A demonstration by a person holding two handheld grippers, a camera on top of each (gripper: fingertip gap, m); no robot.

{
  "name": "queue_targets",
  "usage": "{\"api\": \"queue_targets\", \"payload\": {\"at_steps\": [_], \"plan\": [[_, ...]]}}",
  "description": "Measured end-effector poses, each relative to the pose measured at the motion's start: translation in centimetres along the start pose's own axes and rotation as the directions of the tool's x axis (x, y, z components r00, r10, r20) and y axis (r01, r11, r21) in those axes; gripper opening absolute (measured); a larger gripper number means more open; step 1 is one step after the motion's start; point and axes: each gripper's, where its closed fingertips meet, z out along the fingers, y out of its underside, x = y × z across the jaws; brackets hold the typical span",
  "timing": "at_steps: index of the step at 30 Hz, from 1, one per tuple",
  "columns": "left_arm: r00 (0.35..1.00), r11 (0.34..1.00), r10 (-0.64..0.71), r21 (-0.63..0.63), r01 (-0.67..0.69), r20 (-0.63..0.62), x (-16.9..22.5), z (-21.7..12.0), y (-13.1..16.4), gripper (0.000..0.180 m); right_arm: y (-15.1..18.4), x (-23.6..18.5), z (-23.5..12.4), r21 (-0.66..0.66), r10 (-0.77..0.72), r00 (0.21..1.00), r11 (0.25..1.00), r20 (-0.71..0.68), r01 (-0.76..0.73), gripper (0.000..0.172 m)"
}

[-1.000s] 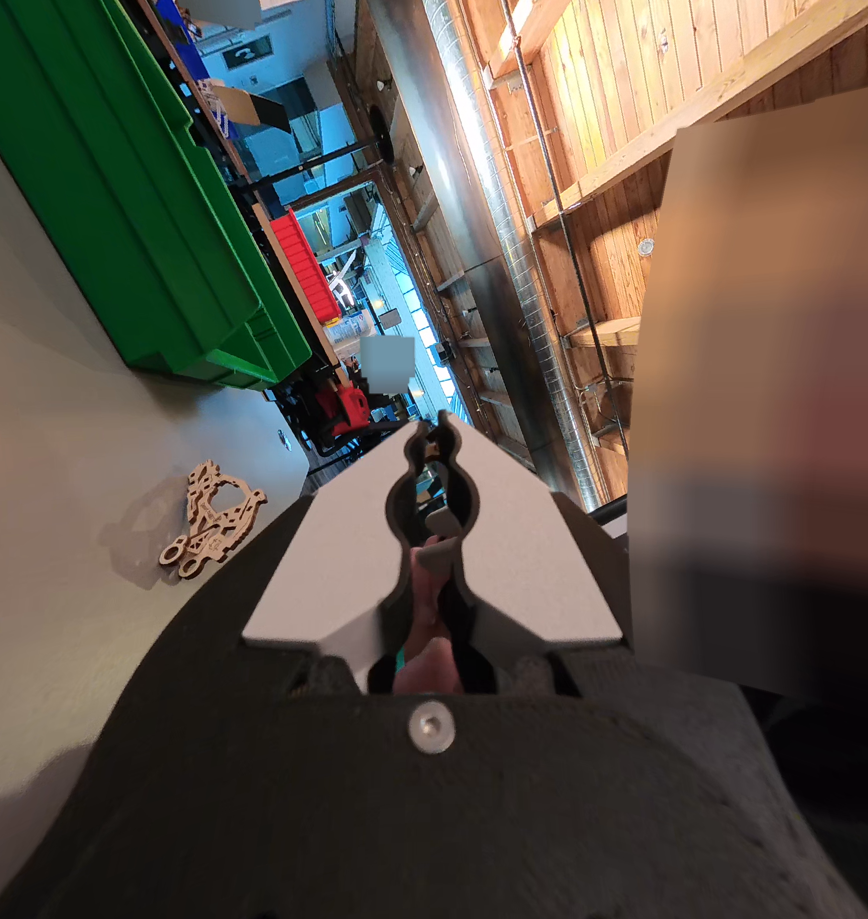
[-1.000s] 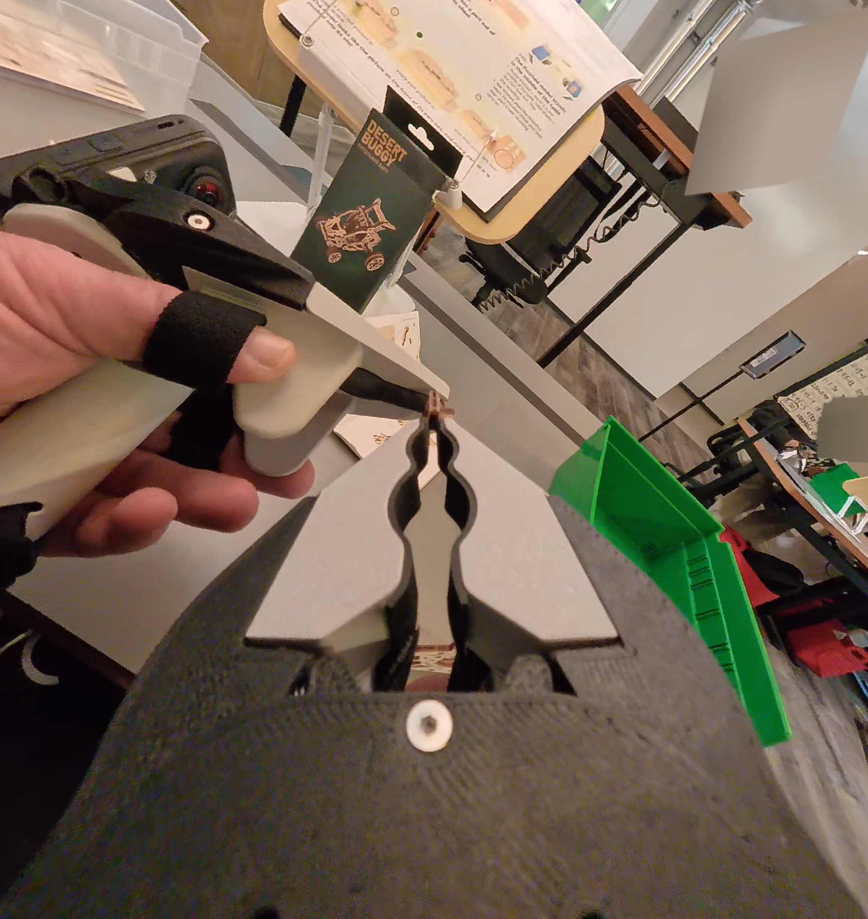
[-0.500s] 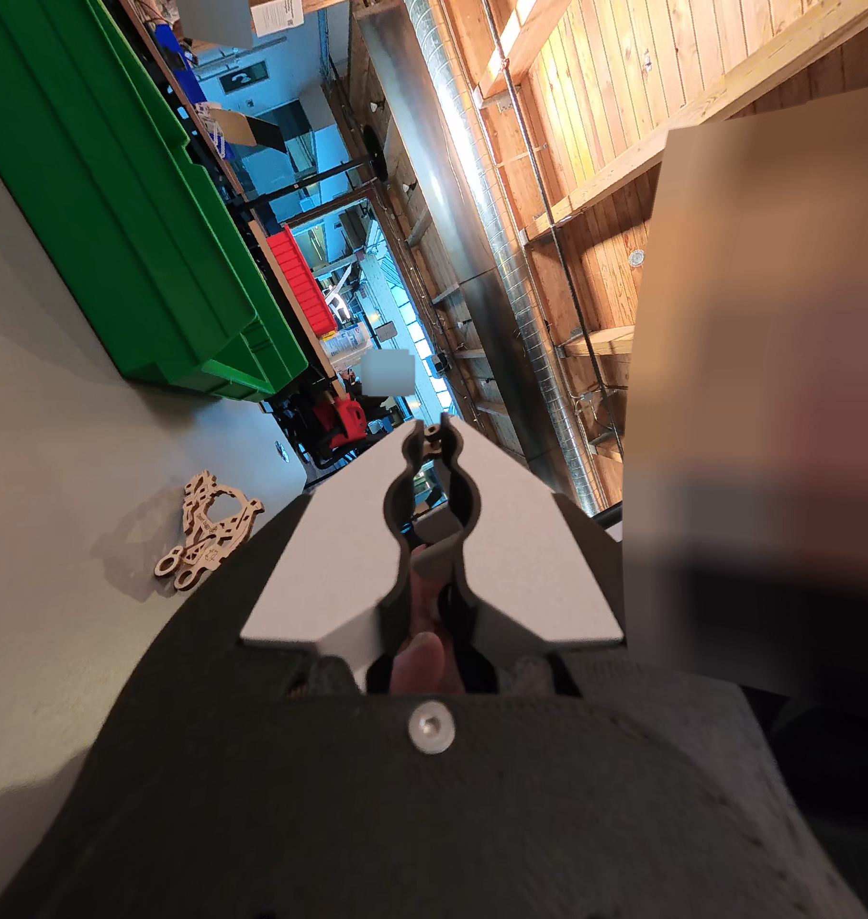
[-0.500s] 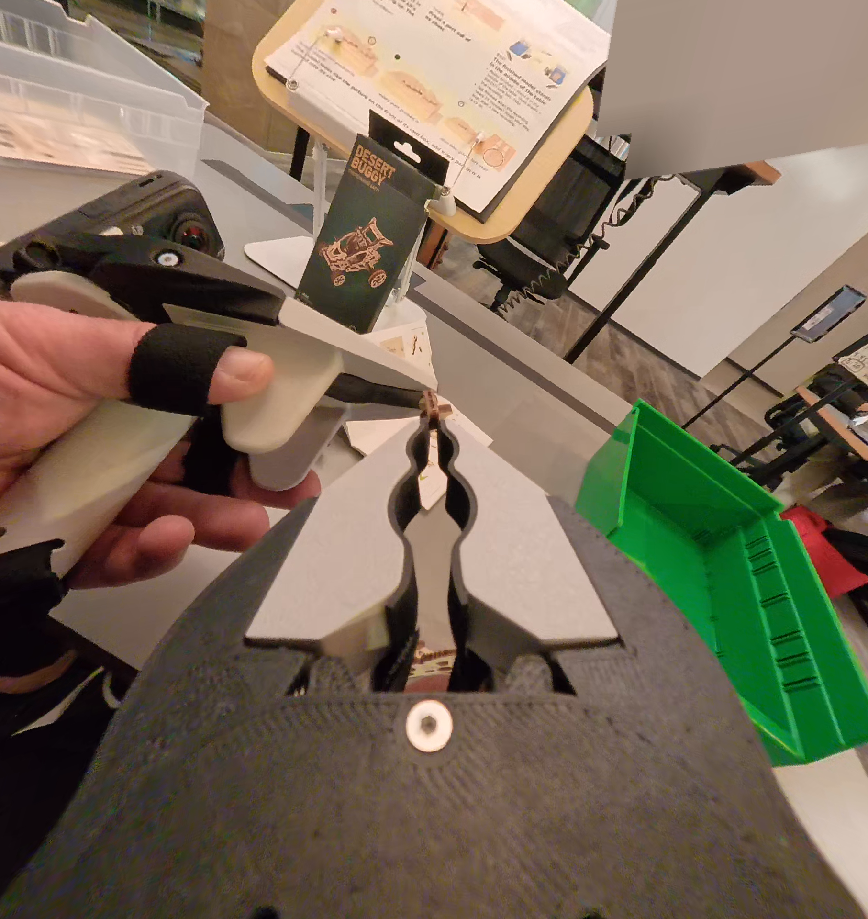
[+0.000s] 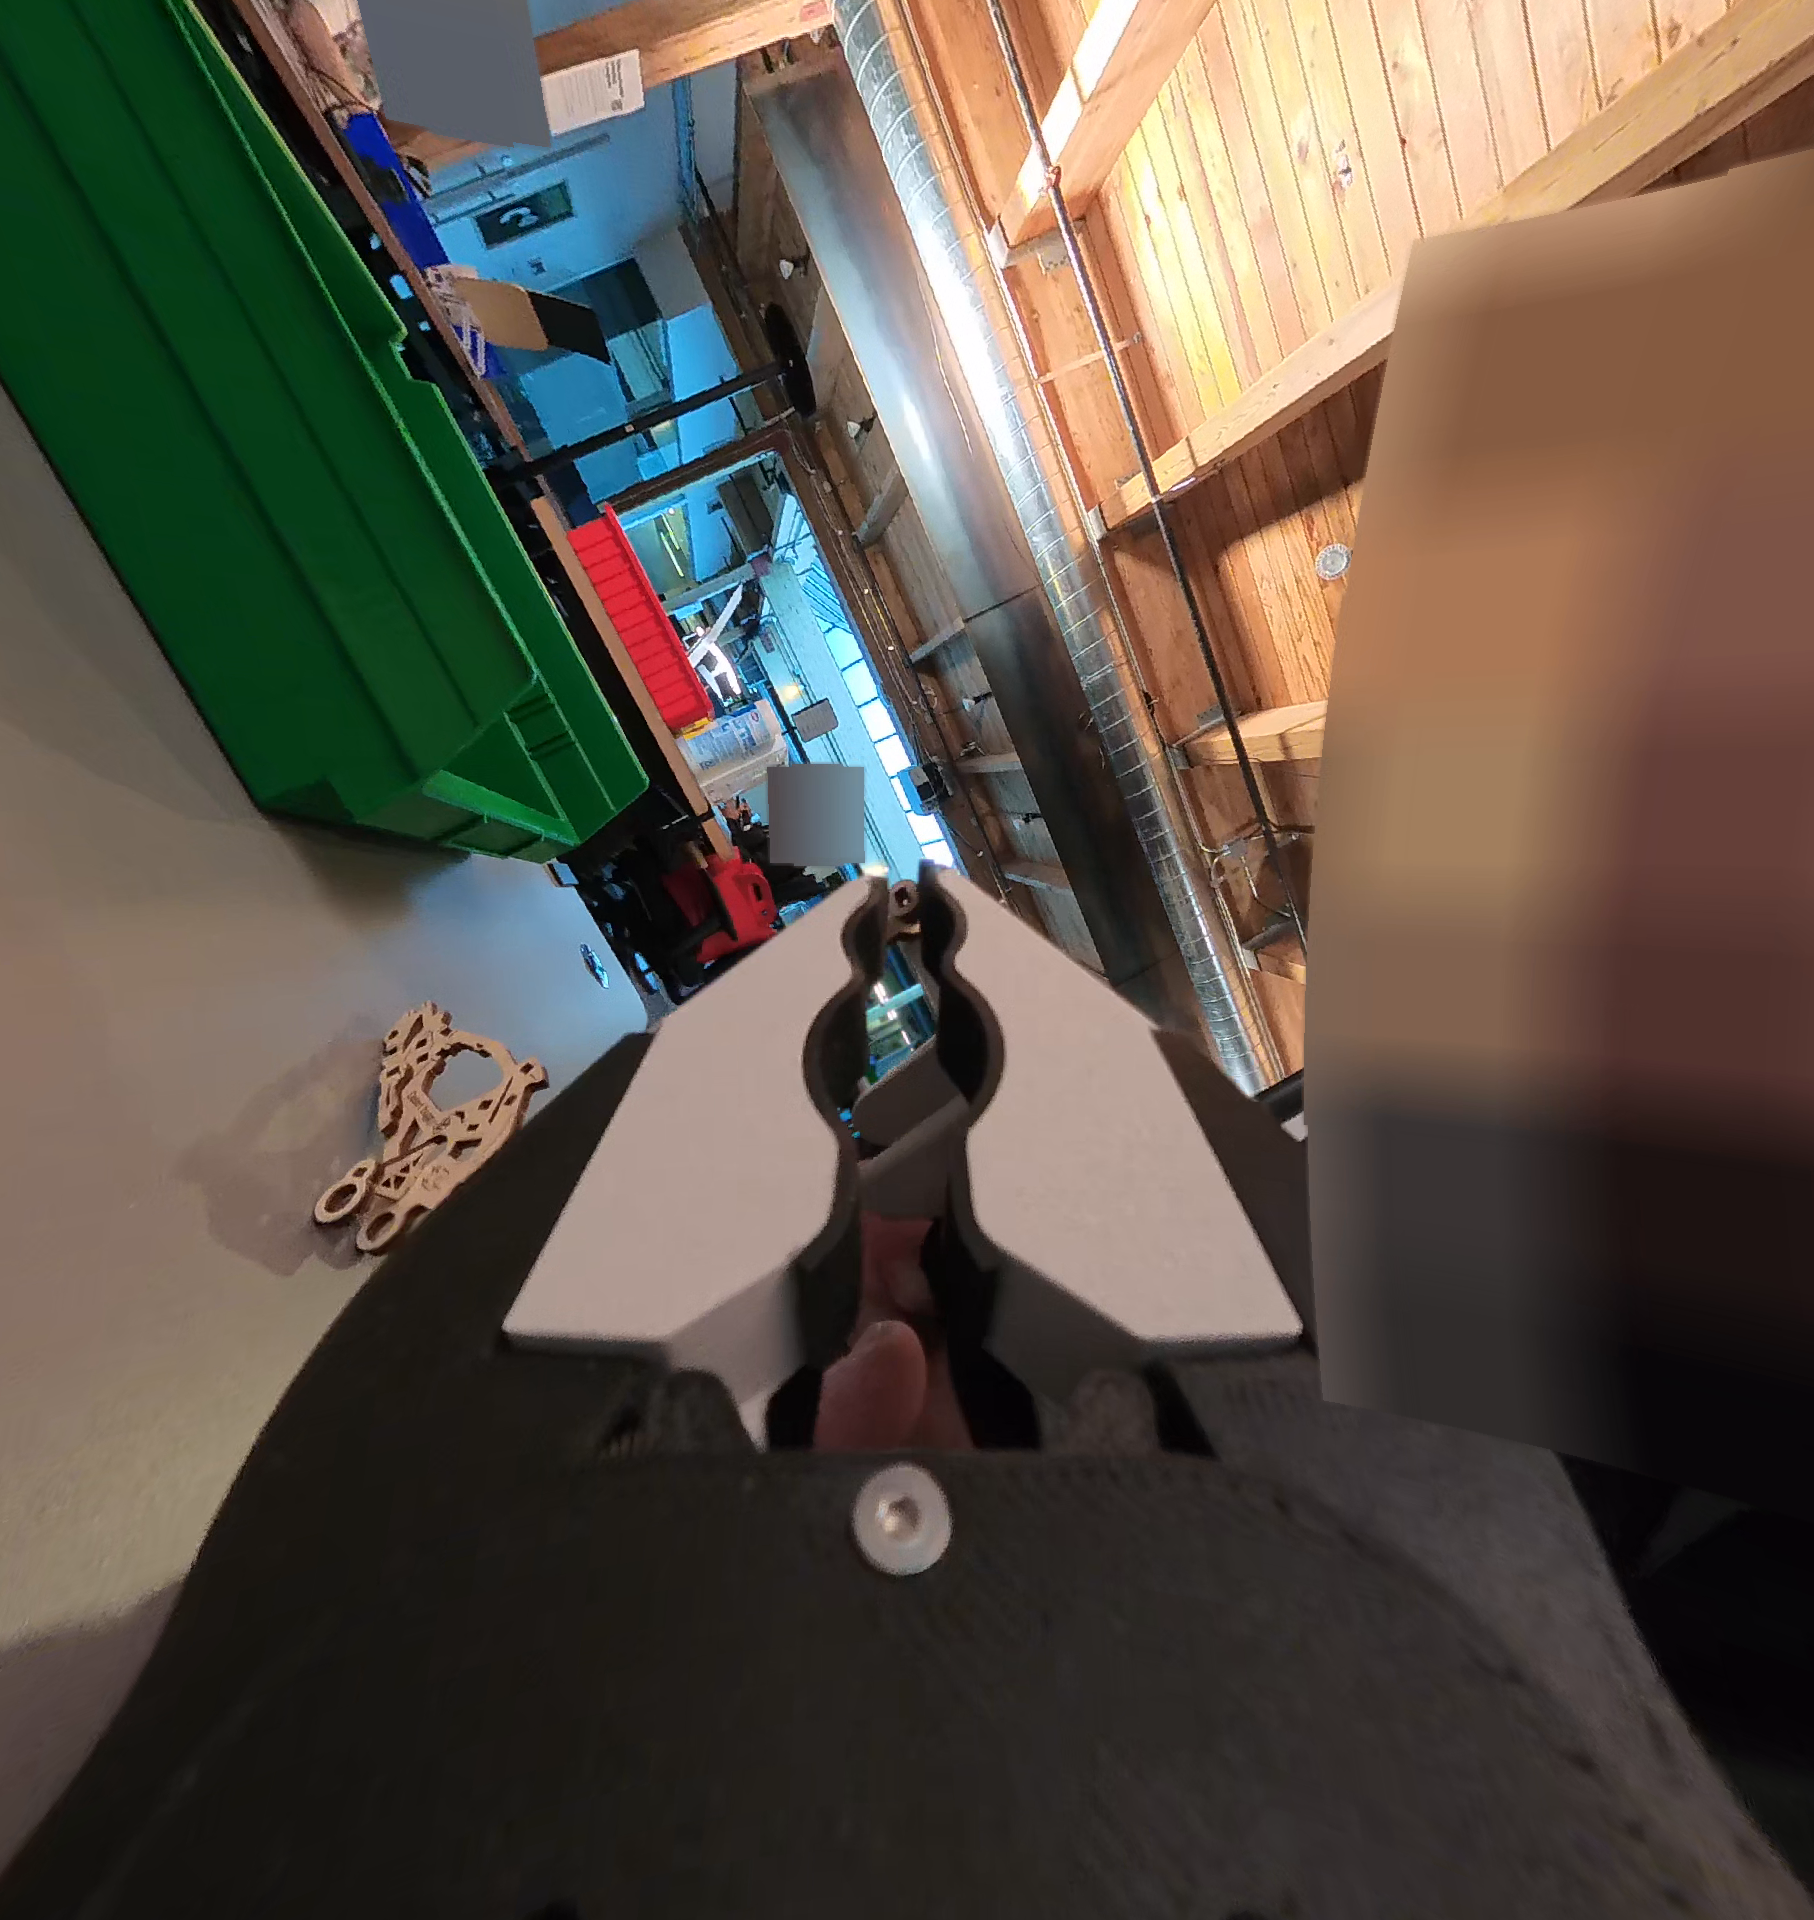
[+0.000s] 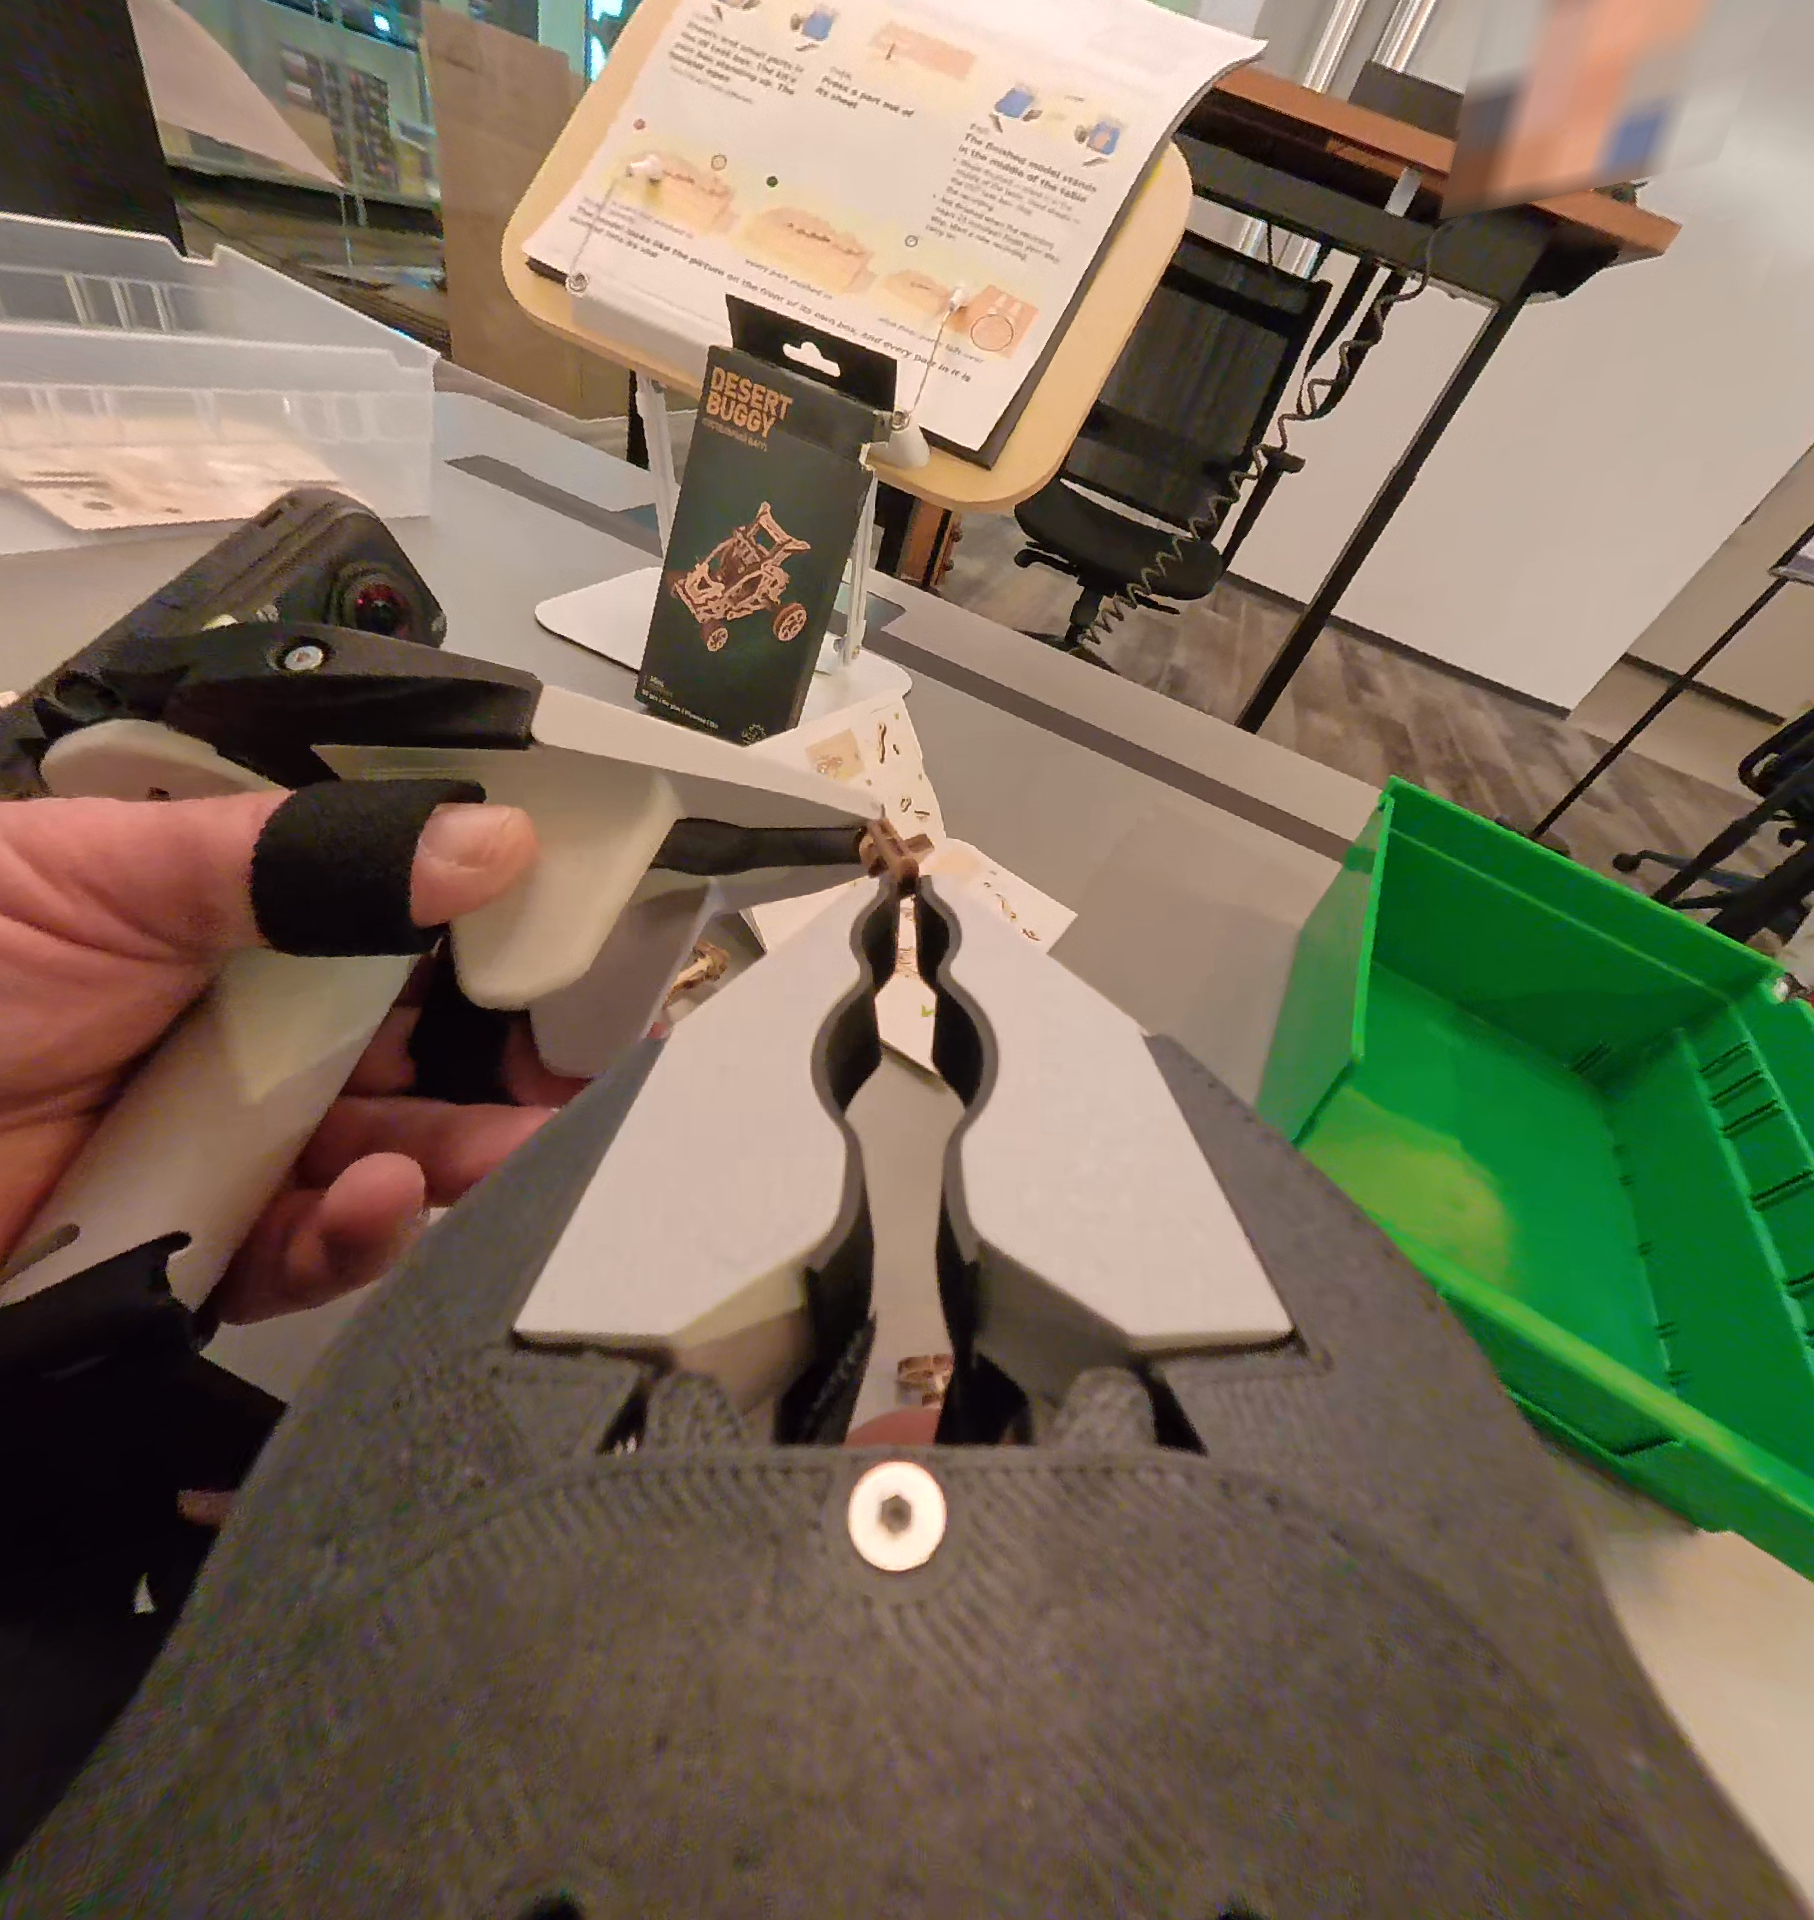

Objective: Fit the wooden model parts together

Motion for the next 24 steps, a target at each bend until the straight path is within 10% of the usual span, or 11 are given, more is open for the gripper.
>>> {"api": "queue_targets", "payload": {"at_steps": [1,24], "plan": [[1.000,1.000,0.005,0.000,-0.005,0.007,-0.1,0.0,0.0,0.004,0.1,0.0,0.0,-0.004,-0.006,1.000,1.000,-0.003,0.006,0.001],[0.882,0.948,0.133,-0.316,0.019,0.452,-10.8,-4.7,4.7,0.006,10.2,-3.0,-0.7,-0.367,0.307,0.939,0.900,0.154,-0.234,0.001]]}}
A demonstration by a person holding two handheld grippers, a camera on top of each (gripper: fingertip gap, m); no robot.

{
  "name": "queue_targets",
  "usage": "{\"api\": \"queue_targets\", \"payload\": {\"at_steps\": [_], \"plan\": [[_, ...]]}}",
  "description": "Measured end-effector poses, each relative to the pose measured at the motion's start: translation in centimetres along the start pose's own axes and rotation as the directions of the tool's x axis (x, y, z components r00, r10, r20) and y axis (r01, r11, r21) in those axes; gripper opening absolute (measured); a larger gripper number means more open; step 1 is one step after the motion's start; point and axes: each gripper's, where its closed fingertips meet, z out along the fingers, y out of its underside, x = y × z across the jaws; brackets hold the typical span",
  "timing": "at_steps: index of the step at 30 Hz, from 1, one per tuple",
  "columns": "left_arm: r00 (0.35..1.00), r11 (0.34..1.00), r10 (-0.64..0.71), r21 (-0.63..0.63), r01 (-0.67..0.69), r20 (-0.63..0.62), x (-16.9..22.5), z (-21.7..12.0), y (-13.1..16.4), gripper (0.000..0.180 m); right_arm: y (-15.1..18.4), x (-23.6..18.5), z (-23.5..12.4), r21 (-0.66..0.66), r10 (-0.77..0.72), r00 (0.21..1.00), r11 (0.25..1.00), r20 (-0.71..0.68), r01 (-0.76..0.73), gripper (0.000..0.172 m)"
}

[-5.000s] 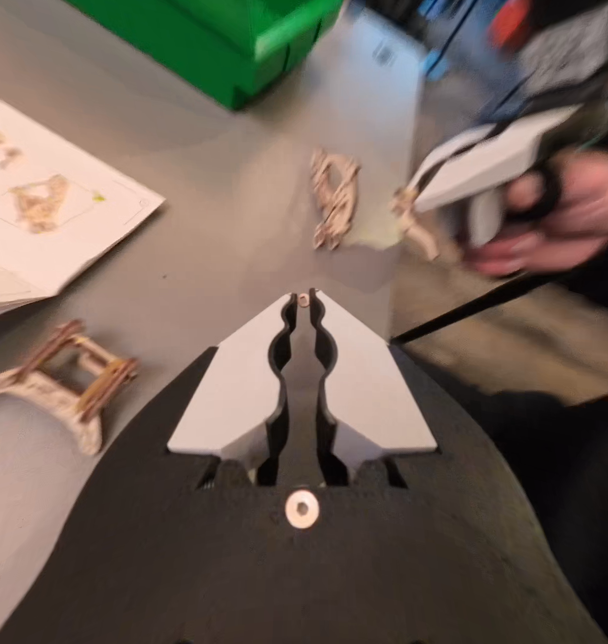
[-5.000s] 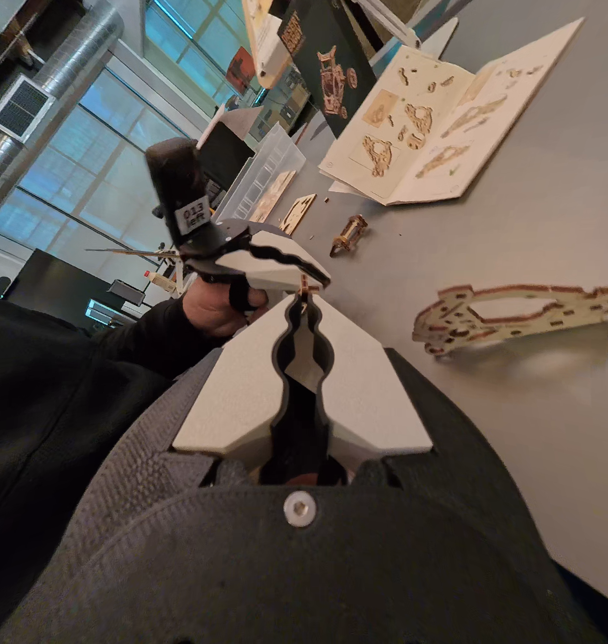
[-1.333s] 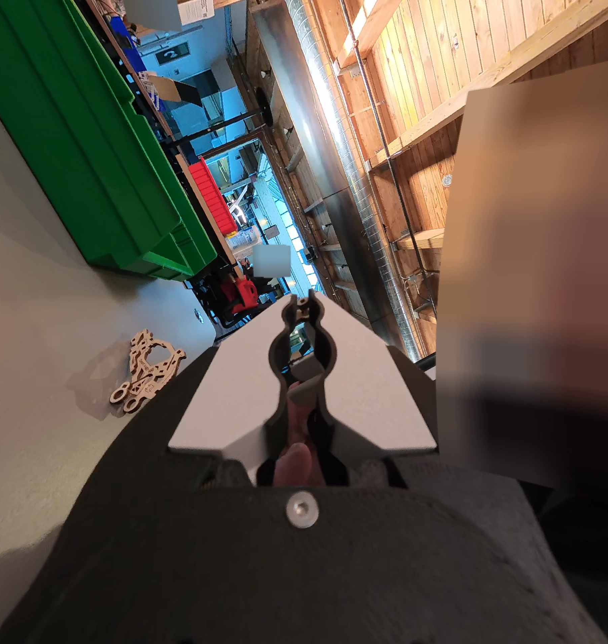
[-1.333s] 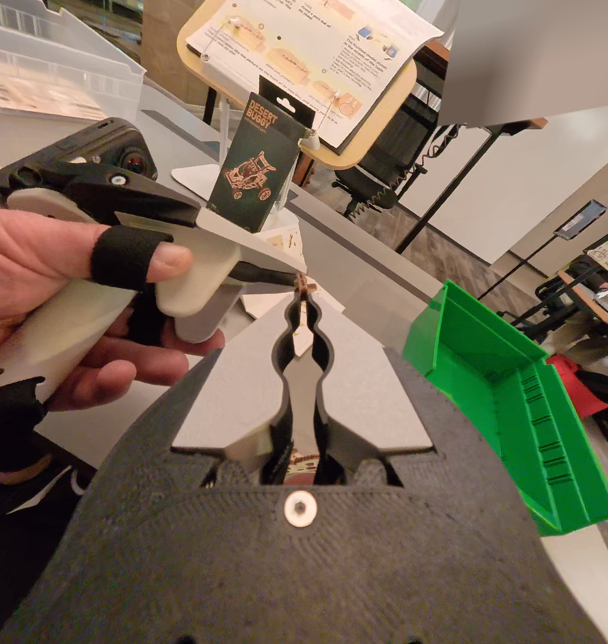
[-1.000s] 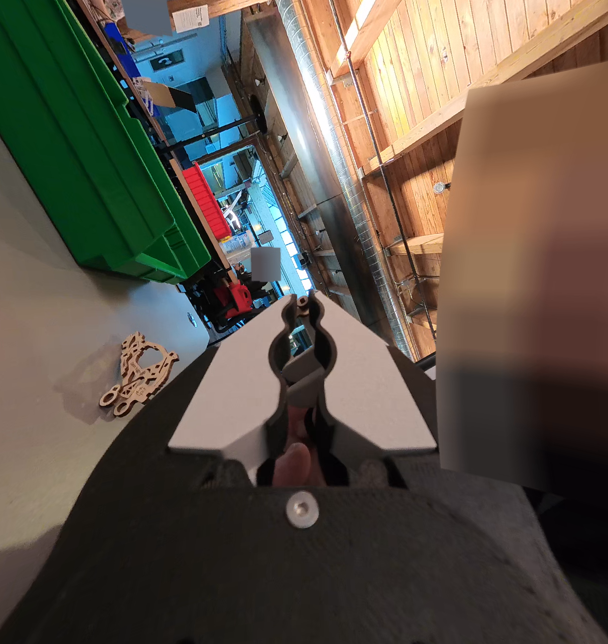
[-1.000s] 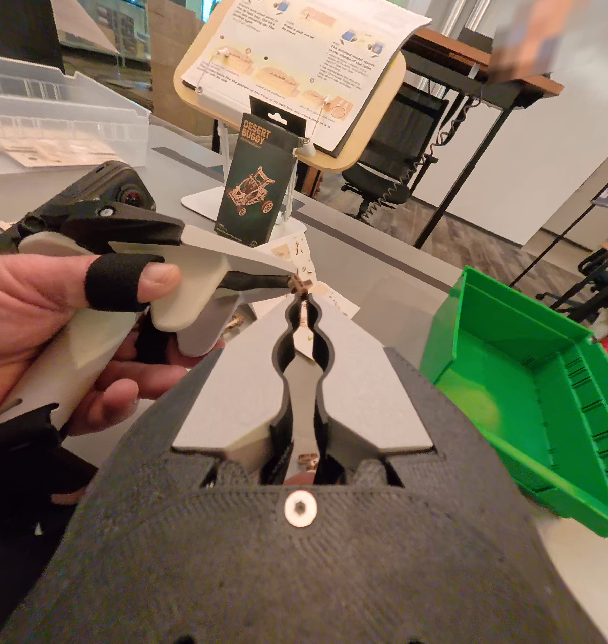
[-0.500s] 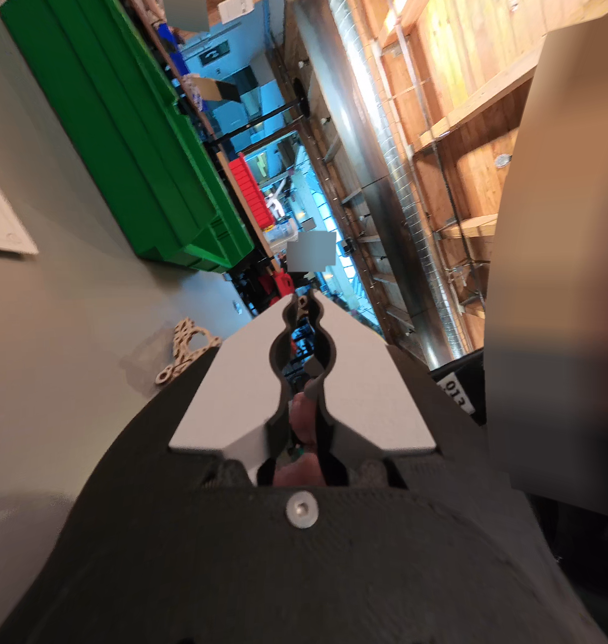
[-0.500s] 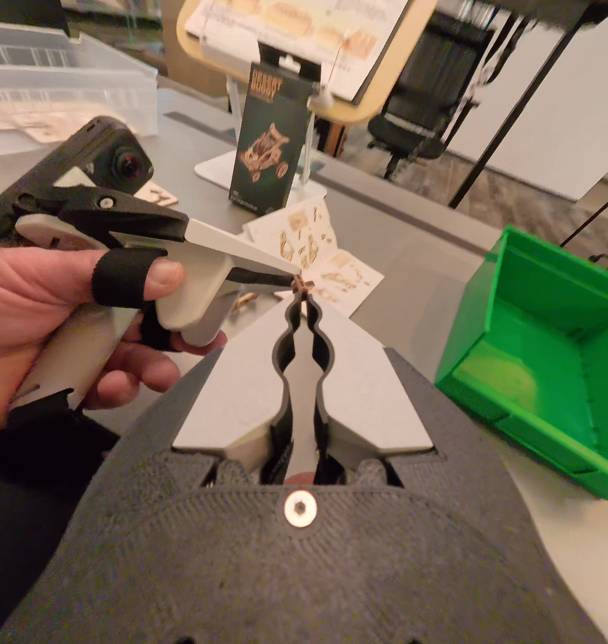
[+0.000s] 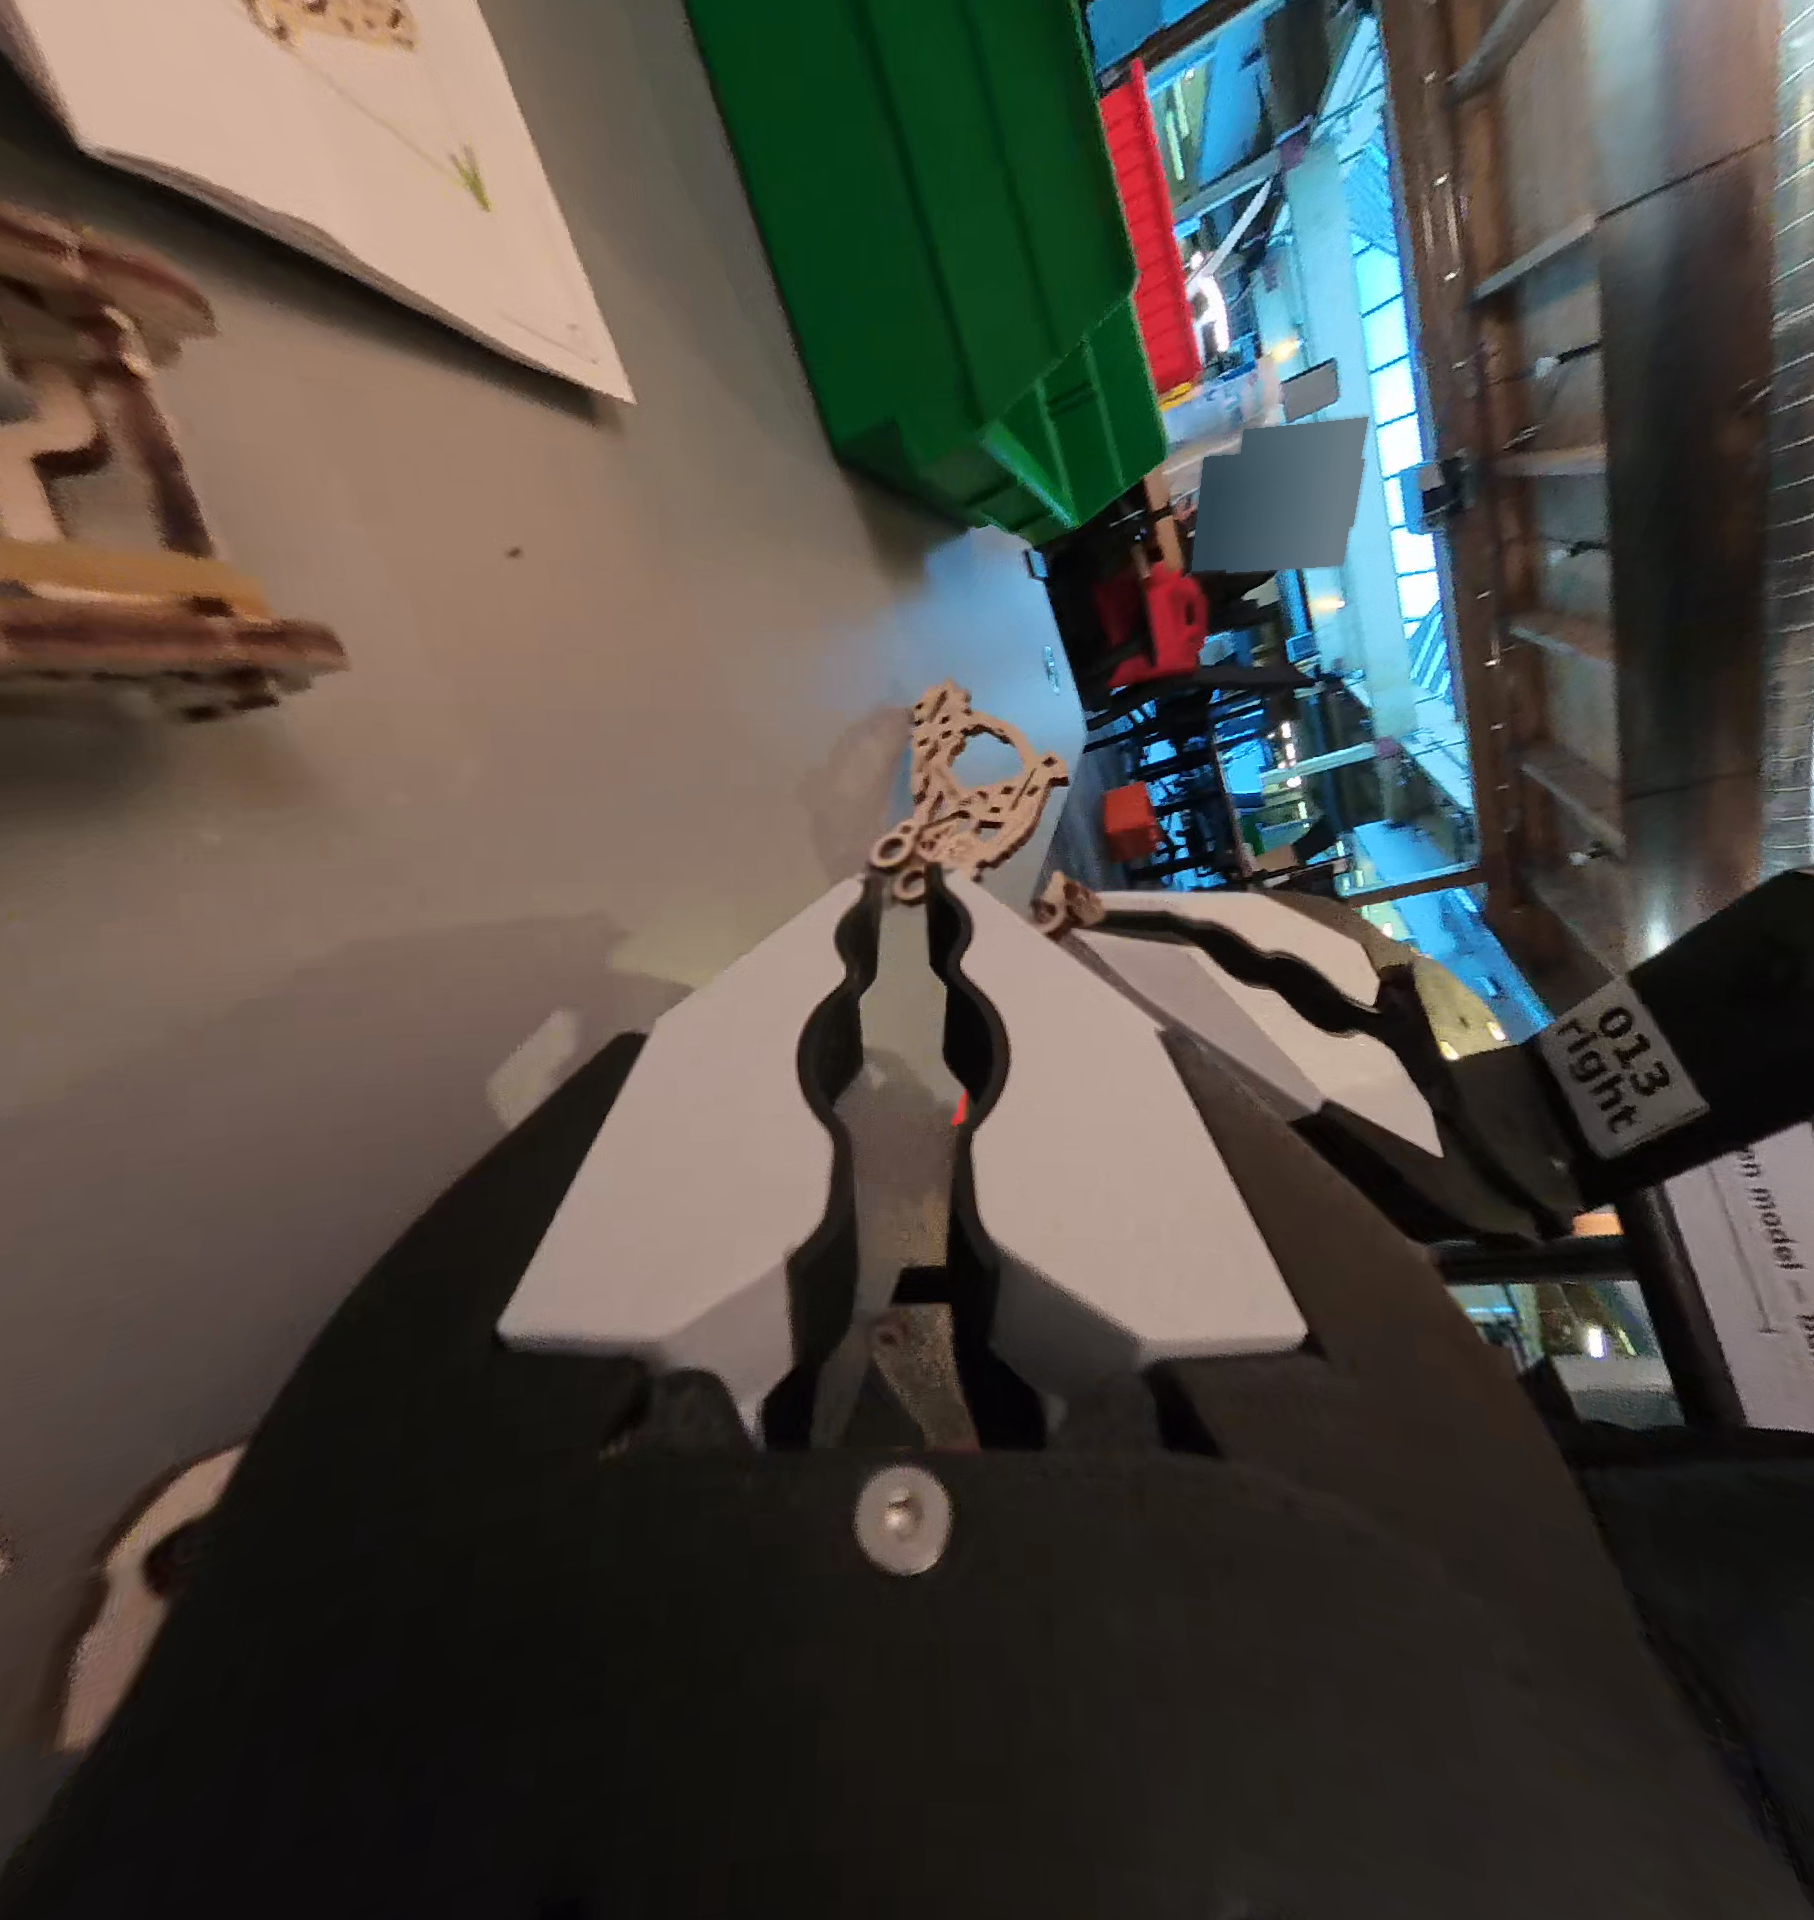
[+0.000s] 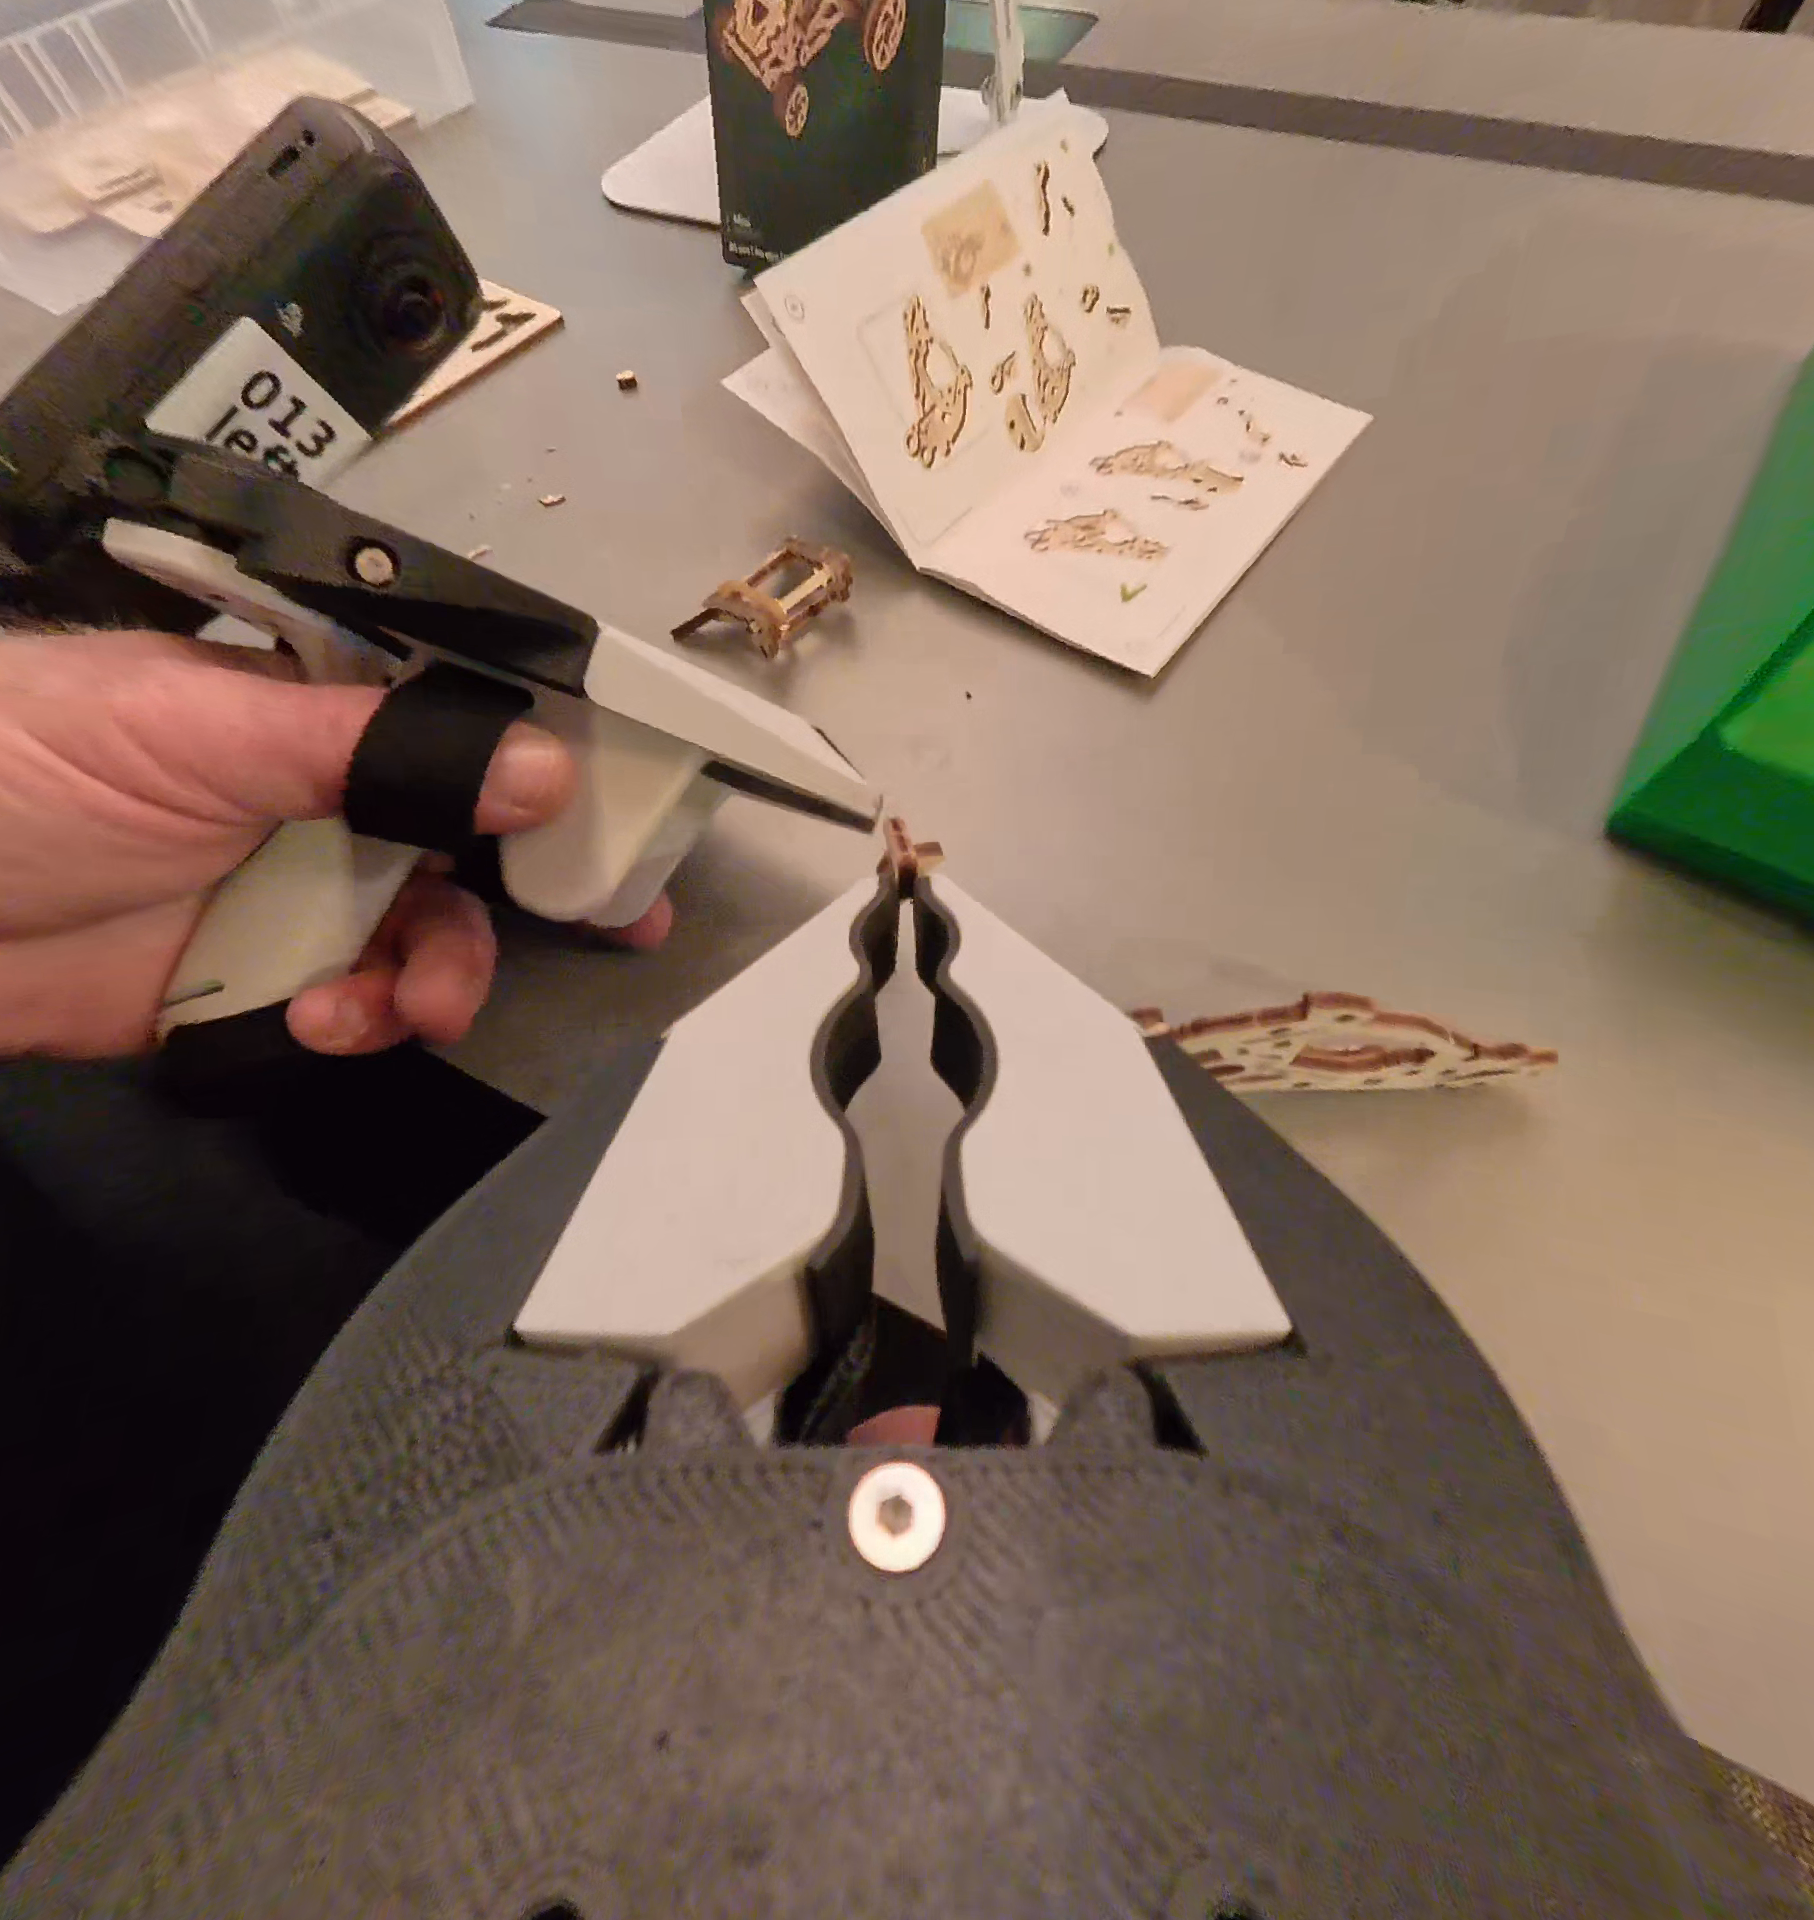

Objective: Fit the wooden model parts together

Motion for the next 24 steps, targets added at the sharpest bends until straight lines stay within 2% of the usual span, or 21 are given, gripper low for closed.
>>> {"api": "queue_targets", "payload": {"at_steps": [4,11,14,18,24], "plan": [[0.992,0.994,0.111,-0.014,-0.111,0.053,-0.4,-0.9,-0.5,0.009,0.8,0.3,-0.6,0.003,0.050,0.999,0.999,0.023,-0.050,0.000],[0.977,0.978,0.210,-0.016,-0.209,0.033,0.1,-3.1,-1.7,0.010,1.9,1.1,-2.1,0.005,0.111,0.993,0.994,0.046,-0.112,0.001],[0.978,0.978,0.210,-0.016,-0.210,-0.004,0.7,-4.8,-2.0,0.011,1.3,1.0,-2.7,0.023,0.110,0.992,0.993,0.053,-0.112,0.000],[0.965,0.963,0.261,-0.072,-0.259,0.021,0.4,-7.2,-1.5,0.016,-0.1,0.5,-3.3,0.051,0.099,0.992,0.993,0.073,-0.103,0.000],[0.931,0.934,0.356,0.009,-0.358,0.081,0.4,-12.1,-1.2,0.021,-1.5,-0.5,-3.8,0.095,0.063,0.991,0.993,0.118,-0.074,0.001]]}}
